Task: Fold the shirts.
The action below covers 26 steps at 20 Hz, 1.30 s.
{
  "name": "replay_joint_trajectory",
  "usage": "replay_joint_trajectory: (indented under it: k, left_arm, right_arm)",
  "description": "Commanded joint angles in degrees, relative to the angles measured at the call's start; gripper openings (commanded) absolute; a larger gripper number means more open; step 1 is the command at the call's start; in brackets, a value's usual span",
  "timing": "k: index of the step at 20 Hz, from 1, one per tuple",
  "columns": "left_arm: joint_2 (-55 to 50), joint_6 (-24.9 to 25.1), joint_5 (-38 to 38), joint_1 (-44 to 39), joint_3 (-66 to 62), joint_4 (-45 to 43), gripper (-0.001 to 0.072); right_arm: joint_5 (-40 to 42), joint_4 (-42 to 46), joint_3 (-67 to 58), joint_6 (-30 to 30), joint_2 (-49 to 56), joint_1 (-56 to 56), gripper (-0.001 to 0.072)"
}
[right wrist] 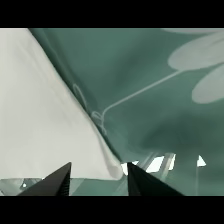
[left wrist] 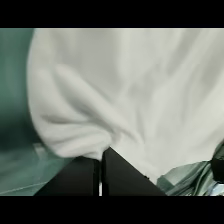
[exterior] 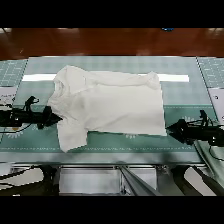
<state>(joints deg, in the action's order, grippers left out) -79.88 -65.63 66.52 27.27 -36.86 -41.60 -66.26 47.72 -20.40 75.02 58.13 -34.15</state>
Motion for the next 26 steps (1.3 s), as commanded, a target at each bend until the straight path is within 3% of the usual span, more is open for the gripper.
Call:
replay_joint_trajectory:
  k: [1,3,6,8,9,12,15,17,21,26]
  left_arm:
    - [0.1,2.2,1.1,0.0,0.0,6.6,0.0016]
    - [0.1,2.2,0.9,0.0,0.0,7.2,0.0016]
    - [0.1,2.4,1.0,0.0,0.0,7.2,0.0016]
    - [0.3,2.4,1.6,0.0,-0.1,7.4,0.0016]
    - [0.9,2.3,1.6,0.0,-0.3,7.4,0.0016]
    - [7.4,1.3,1.0,0.0,-2.1,14.5,0.0016]
    - [15.6,-1.3,0.3,0.0,-11.2,21.0,0.0015]
    - [19.8,-2.6,-0.1,0.0,-20.6,21.1,0.0015]
    - [27.7,0.6,-0.1,1.0,-38.8,20.7,0.0015]
    - [39.2,0.5,0.0,2.6,-51.3,16.5,0.0016]
  right_arm:
    - [-0.6,-3.1,0.2,-4.0,6.1,0.0,0.0407]
    - [-0.1,-7.9,0.2,-7.4,8.3,0.7,0.0407]
    - [3.1,-9.2,-2.8,-7.0,12.5,8.3,0.0383]
    - [4.2,-11.7,-7.0,-7.0,14.0,13.8,0.0094]
    - [3.7,-12.8,-9.9,-7.5,13.8,15.9,0.0028]
    - [-3.0,-7.4,-22.0,-4.0,11.2,20.6,0.0028]
    - [-3.5,0.9,-39.5,3.1,5.3,23.3,0.0027]
    - [-3.2,4.2,-52.8,5.3,2.5,23.3,0.0027]
    - [-5.6,10.1,-73.4,8.5,-2.6,23.3,0.0026]
    - [-5.0,13.7,-81.5,8.4,-14.1,23.3,0.0026]
